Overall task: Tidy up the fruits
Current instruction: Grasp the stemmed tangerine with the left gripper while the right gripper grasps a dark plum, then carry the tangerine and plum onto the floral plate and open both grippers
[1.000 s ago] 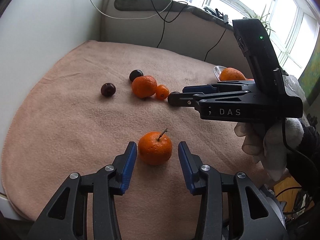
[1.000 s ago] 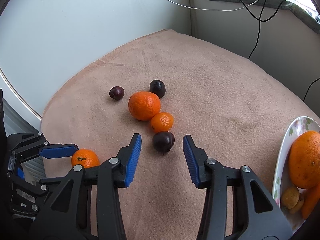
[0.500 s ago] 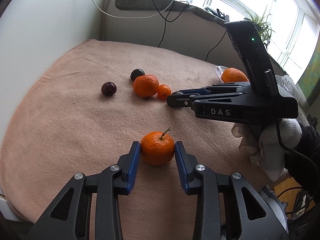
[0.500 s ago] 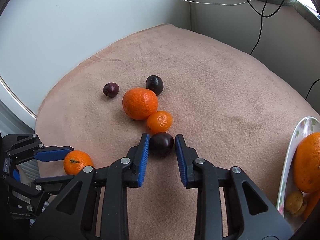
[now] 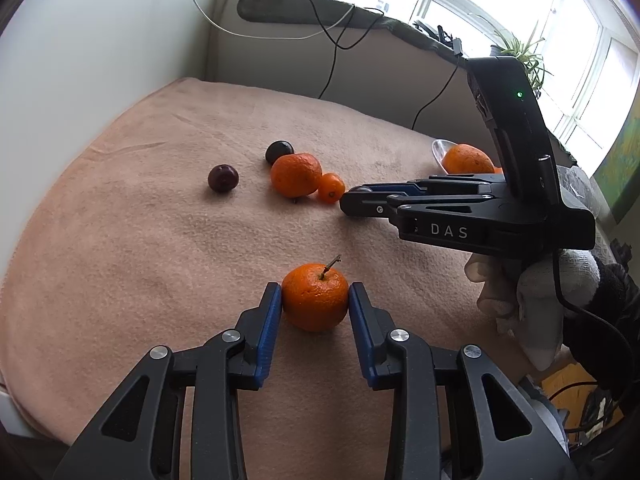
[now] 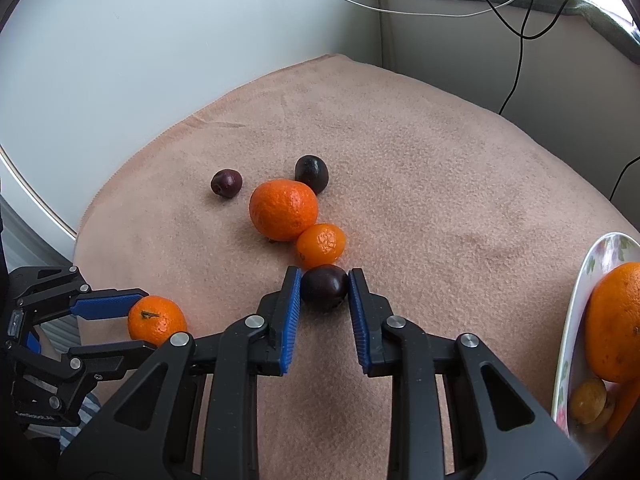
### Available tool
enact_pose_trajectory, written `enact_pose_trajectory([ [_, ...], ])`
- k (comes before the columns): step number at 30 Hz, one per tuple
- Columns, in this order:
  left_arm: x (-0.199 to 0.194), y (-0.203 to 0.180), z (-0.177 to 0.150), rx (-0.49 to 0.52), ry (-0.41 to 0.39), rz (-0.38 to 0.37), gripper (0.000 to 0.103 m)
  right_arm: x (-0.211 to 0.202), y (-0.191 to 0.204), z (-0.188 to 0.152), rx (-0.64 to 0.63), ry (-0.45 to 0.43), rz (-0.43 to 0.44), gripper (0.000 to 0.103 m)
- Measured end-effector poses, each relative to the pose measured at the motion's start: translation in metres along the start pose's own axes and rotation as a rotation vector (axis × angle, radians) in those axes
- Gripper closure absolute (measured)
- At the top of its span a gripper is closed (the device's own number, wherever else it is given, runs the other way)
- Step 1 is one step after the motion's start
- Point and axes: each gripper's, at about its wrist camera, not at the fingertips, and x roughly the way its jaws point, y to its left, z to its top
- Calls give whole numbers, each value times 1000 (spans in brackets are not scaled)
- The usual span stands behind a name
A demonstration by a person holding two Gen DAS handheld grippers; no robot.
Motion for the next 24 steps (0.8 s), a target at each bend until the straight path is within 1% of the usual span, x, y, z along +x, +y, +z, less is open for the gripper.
enact_pose_trajectory([
  [5, -6, -1, 6, -4, -21, -4, 70, -14, -3, 1, 4, -26, -4, 78],
  [11, -8, -10, 22, 16, -55, -17, 70, -43, -15, 2, 18, -75, -28, 78],
  [24, 3, -49, 70, 86, -121, -90, 70, -106, -64, -1, 95, -179, -116, 78],
])
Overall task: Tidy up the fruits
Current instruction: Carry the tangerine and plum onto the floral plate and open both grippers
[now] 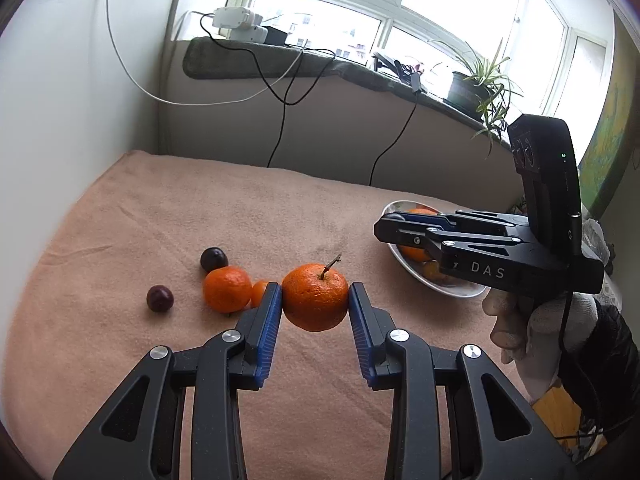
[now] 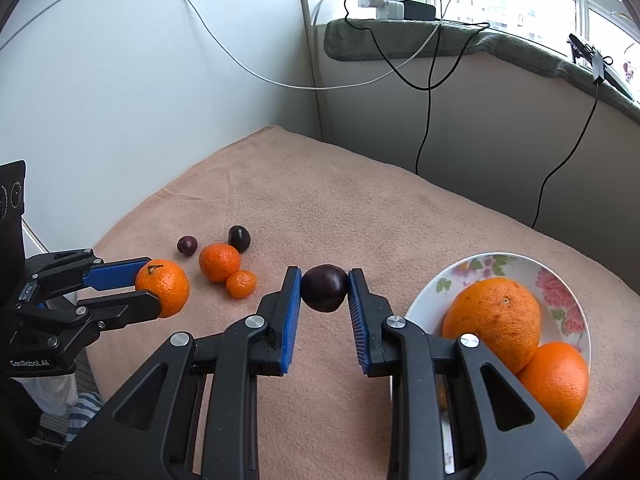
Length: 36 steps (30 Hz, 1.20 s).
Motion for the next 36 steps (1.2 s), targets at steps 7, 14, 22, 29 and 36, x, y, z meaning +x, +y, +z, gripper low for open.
enact_pose_trajectory([
  [7, 18, -30, 28, 47, -32, -58, 70, -23, -35, 0, 55, -34, -58, 78],
  [14, 39, -58, 47, 90, -32, -120, 70, -41, -72, -5, 108, -63, -112, 78],
  [22, 66, -89, 62, 109, -21, -179, 70, -57, -106, -14, 160, -72, -166, 78],
  [29, 96, -113, 69, 146, 8, -198, 70, -59, -130, -22, 194, -67, -190, 78],
  [36, 121, -133, 74, 182, 36, -204, 70, -52, -146, -33, 222, -51, -194, 78],
])
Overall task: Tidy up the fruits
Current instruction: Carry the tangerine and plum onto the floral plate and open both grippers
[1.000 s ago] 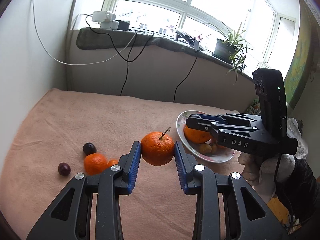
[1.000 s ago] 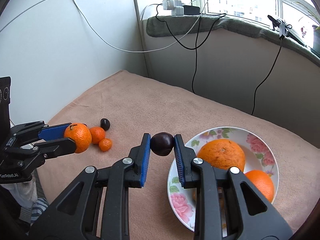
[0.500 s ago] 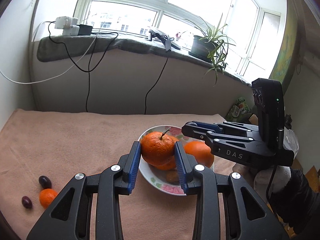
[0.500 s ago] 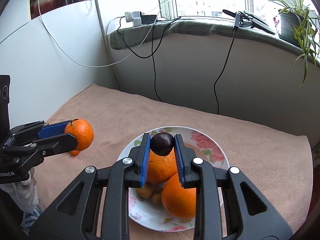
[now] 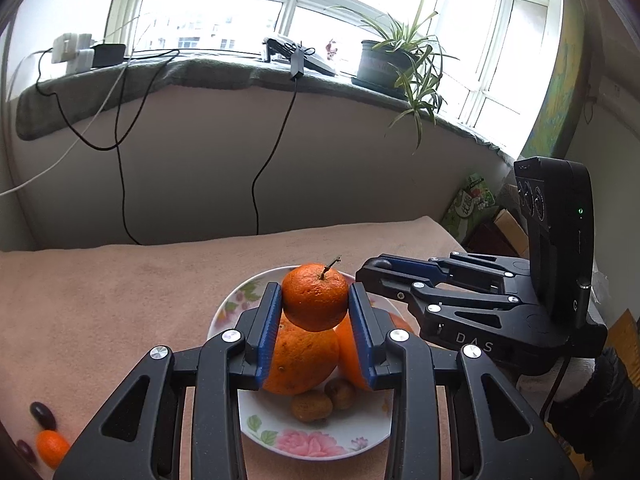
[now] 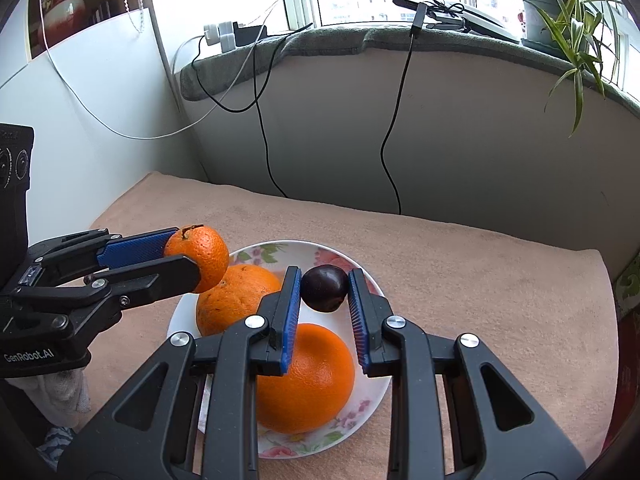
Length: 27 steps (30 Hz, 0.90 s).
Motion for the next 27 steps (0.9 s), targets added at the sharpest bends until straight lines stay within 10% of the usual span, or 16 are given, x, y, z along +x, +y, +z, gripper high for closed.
enact_pose_trajectory([
  [27, 28, -9, 9, 27, 30, 20, 70, 19, -22, -6, 36, 40, 19, 78],
])
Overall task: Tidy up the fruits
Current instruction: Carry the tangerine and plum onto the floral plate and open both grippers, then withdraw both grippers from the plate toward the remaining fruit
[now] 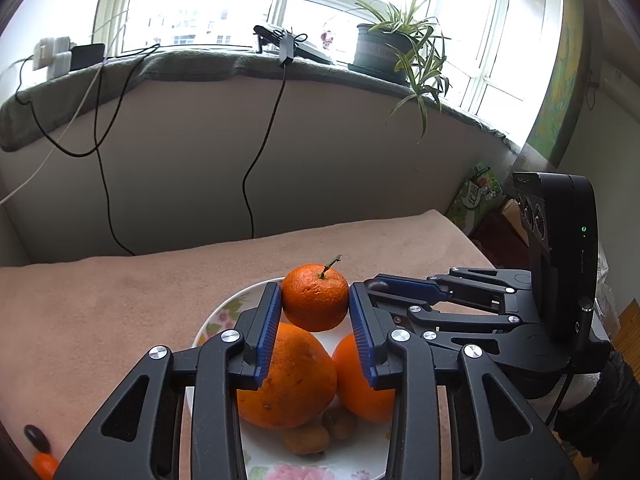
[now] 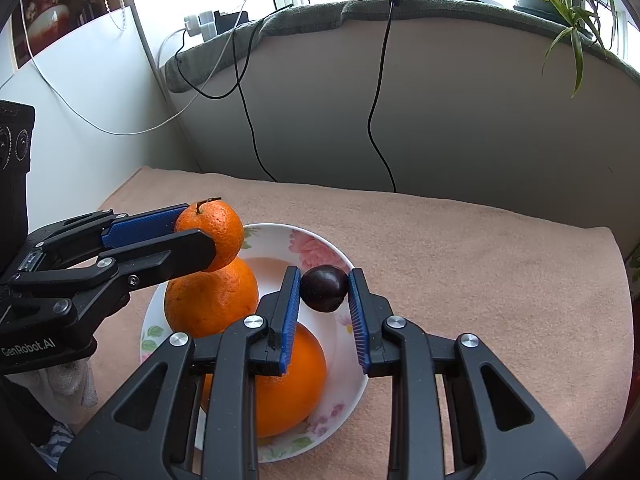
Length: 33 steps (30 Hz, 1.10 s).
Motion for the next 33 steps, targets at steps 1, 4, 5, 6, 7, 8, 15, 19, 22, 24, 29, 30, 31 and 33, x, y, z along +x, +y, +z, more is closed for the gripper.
enact_pose_trajectory([
  [1, 0, 0, 0, 2, -1, 2, 70, 0, 0, 0, 1, 0, 1, 78],
  [4, -3, -1, 0, 1, -9, 7, 70, -2, 0, -1, 1, -1, 3, 78],
  [5, -4, -1, 1, 1, -13, 9, 70, -2, 0, -1, 0, -1, 1, 78],
  [6, -5, -2, 1, 0, -17, 11, 70, -2, 0, -1, -1, -1, 0, 78],
  [7, -6, -2, 1, 1, -18, 11, 69, -3, 0, -2, -2, 0, -1, 78],
  [8, -7, -2, 2, 2, -21, 12, 68, -3, 0, -2, -3, 0, -3, 77],
  [15, -12, -1, 3, 0, -36, 28, 53, -10, 5, -2, -20, -25, -15, 41],
  [19, -15, -2, 3, -4, -46, 39, 42, -13, 8, -2, -32, -29, -23, 35],
  [22, -18, -2, 3, -2, -48, 51, 33, -15, 10, -3, -38, -30, -24, 28],
  [24, -21, -3, 3, 0, -55, 53, 33, -16, 12, -3, -43, -37, -27, 23],
  [29, -29, -5, 4, 1, -75, 72, 29, -20, 16, -2, -48, -44, -41, 23],
  [30, -30, -6, 4, 3, -81, 80, 28, -22, 17, -3, -49, -47, -46, 23],
  [31, -32, -7, 4, 7, -86, 85, 27, -23, 18, -3, -49, -51, -50, 23],
  [33, -35, -8, 4, 15, -89, 90, 26, -26, 20, -3, -48, -55, -53, 23],
])
